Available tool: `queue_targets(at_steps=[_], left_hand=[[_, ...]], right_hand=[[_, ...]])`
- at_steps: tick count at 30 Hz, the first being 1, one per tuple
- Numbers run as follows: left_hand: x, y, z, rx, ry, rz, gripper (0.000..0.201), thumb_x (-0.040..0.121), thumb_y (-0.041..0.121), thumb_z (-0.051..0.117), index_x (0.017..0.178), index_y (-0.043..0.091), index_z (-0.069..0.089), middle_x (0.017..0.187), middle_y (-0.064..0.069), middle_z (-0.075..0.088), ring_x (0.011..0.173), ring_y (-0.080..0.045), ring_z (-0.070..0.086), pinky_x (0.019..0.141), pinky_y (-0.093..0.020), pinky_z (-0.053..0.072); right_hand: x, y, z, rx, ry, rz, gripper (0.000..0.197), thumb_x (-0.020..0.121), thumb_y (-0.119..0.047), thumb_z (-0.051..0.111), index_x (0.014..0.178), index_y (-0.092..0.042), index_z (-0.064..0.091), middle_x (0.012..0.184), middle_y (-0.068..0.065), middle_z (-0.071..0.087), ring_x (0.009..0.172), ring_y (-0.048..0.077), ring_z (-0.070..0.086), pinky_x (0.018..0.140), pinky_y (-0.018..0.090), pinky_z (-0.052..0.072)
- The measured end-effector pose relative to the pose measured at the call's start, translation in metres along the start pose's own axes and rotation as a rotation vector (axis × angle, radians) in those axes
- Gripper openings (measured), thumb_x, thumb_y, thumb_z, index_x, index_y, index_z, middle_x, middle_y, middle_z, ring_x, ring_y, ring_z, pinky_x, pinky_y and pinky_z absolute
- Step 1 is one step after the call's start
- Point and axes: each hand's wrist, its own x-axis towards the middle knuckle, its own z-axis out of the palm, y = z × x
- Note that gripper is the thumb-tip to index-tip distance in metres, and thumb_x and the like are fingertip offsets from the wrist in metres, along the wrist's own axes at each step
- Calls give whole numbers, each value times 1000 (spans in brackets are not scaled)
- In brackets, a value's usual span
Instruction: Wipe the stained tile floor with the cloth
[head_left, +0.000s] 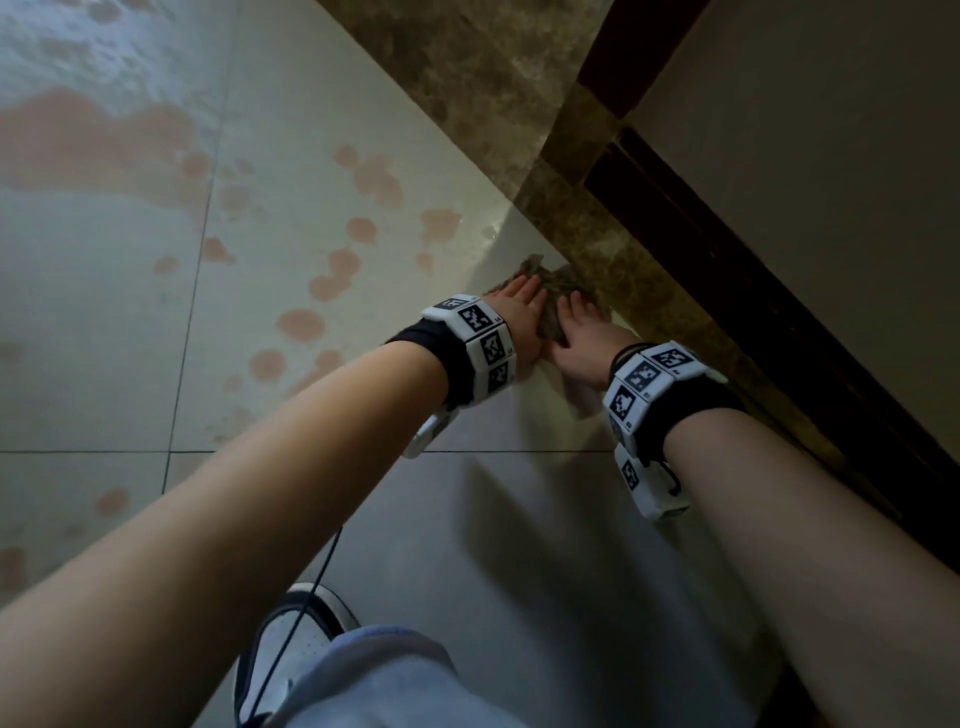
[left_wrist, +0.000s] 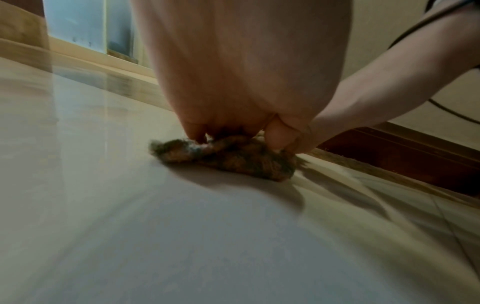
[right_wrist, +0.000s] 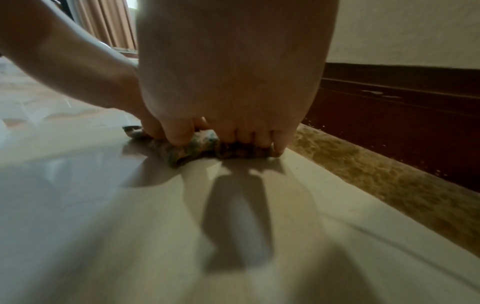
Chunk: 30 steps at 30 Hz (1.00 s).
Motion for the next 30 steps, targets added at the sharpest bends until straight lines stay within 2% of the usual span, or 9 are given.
queue_targets(at_steps=[8,12,16,23,30], left_hand=[[1,-30,-4,-65,49,-54,67,97,29,33,153,7,3,161,-10,-5,150,-21,-3,123,-30,3],[2,-43,-7,-90,62,-69,67,96,27,35,153,8,3,161,-9,-5,150,-21,-3,123,-32,5],[1,-60,-10,-112,76,-77,71,95,25,39,153,9,3,162,-8,-6,150,-20,-3,123,-31,4],[-5,-90,-19,-169,70,-106,69,96,22,37,153,9,1,161,-8,-8,150,-20,-6,123,-31,1],[-10,-105,-26,-149,78,-96,68,97,22,36,153,8,-1,161,-8,-9,150,-20,-6,122,-31,2]], right_hand=[[6,-31,-16,-43,33,-59,73,97,-36,32,153,-7,-5,161,14,-9,150,28,-1,122,36,5],[15,-42,-24,-64,34,-70,75,96,-40,32,153,-7,-4,161,13,-7,150,28,0,122,37,7],[21,-52,-29,-107,41,-100,76,96,-38,35,152,-7,-5,161,14,-8,150,29,1,121,36,4],[32,-83,-41,-161,53,-126,79,95,-39,38,152,-7,-6,161,13,-8,150,28,3,121,36,5],[35,-93,-47,-107,67,-139,68,98,-27,33,153,-8,-3,161,13,-7,150,27,2,121,35,6]])
